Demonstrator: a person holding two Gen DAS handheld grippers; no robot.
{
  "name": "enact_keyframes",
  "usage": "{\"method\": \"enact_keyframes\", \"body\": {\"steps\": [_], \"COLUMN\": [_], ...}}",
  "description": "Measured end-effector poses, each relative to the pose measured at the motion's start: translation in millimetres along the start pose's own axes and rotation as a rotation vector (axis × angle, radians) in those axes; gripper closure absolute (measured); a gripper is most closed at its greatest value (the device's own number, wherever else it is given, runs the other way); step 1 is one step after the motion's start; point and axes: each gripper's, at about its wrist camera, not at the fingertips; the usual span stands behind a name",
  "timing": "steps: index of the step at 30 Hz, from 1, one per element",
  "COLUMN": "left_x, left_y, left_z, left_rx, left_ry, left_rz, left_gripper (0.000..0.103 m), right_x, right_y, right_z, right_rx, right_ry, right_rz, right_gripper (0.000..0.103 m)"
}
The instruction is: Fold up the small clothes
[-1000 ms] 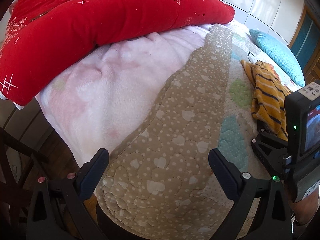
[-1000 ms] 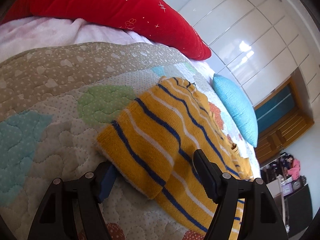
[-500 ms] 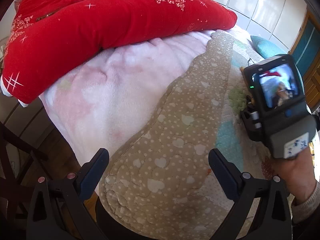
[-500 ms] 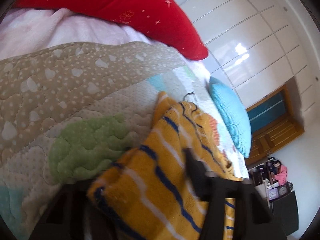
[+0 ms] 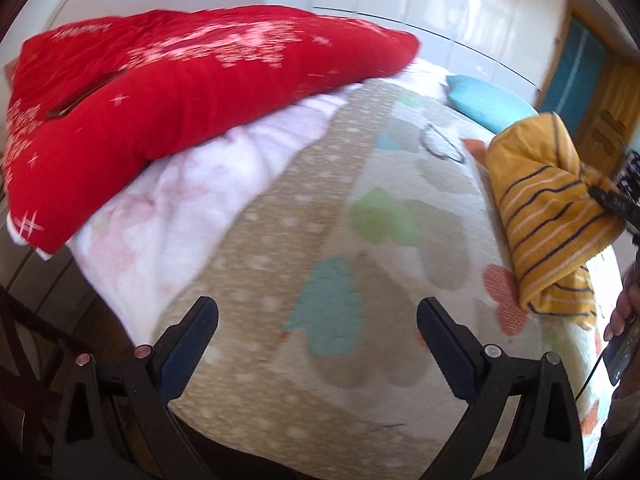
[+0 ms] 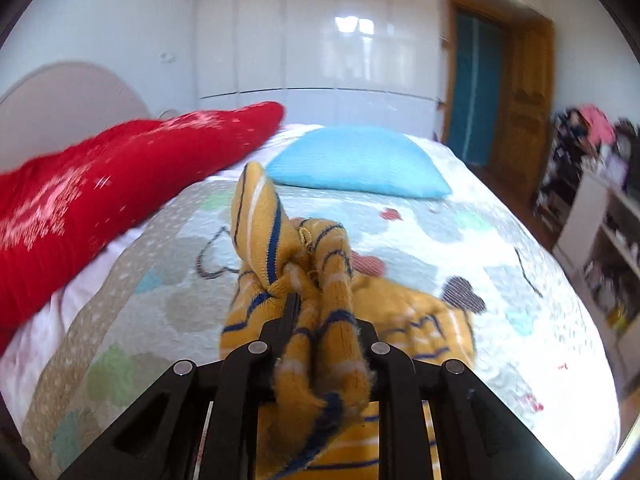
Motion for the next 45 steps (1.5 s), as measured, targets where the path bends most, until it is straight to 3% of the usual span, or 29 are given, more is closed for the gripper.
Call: {"method": "enact_keyframes", "body": {"steps": [3, 5, 7, 10, 17, 19, 22, 23, 26, 31, 33, 34, 35, 38, 42, 43, 45], "left_x": [4, 6, 9, 15, 38, 50, 72, 82, 103, 113, 106, 104, 104, 119, 140, 143, 140], "left_y": [3, 9, 13, 17, 31, 42, 65, 79, 123, 178, 192, 193, 189, 168, 139, 136, 141], "left_z": [-36, -60, -79, -106, -152, -164, -181, -186, -198, -234, -257, -264, -270, -268, -263, -263, -266], "left_rx": [-0.026, -0.053, -0.087, -0.14, -0.249, -0.344, -0.495, -0.548, -0.67, -0.833, -0.873, -0.867, -0.848, -0.859, -0.801, -0.76, -0.648], "left_ry": [0.073, 0.115, 0.144, 0.185, 0.245, 0.244, 0.219, 0.204, 0.156, 0.157, 0.195, 0.215, 0.242, 0.25, 0.298, 0.304, 0.329], "left_rz": [0.009, 0.018, 0.03, 0.041, 0.042, 0.044, 0.051, 0.066, 0.13, 0.264, 0.344, 0.352, 0.333, 0.292, 0.221, 0.213, 0.212], "left_gripper": [0.004, 0.004, 0.004, 0.004, 0.004, 0.004, 0.004, 0.004, 0.004, 0.004, 0.004, 0.006, 0.014, 0.034, 0.034, 0.032, 0.023], "right_x": [-20, -42, -58, -63, -45, -40, -35, -34, -30, -24, -21, -19, -17, -2, 22, 23, 19], "right_y": [12, 26, 34, 22, -16, -11, 11, 20, 54, 120, 135, 140, 145, 135, 107, 105, 110], "right_z": [-93, -134, -158, -170, -219, -224, -223, -221, -217, -220, -217, -211, -203, -184, -173, -173, -170], "right_rx": [-0.049, -0.072, -0.034, 0.014, 0.114, 0.182, 0.271, 0.287, 0.291, 0.409, 0.431, 0.45, 0.496, 0.565, 0.638, 0.619, 0.486], "right_ry": [0.191, 0.271, 0.321, 0.331, 0.462, 0.477, 0.481, 0.472, 0.459, 0.536, 0.549, 0.534, 0.538, 0.552, 0.527, 0.51, 0.44], "right_rz": [0.094, 0.168, 0.225, 0.207, 0.127, 0.143, 0.212, 0.229, 0.29, 0.398, 0.406, 0.412, 0.443, 0.421, 0.312, 0.298, 0.292], "right_gripper": [0.09, 0.091, 0.09, 0.068, 0.067, 0.066, 0.029, 0.024, 0.021, 0.015, 0.019, 0.043, 0.062, 0.066, 0.066, 0.066, 0.065]}}
Point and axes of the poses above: each gripper's, at about its wrist camera, not at the fingertips, and y roughly the way its jaws point, z to its left, x to its top, and after that the axes turned 8 degrees about y, right-handed
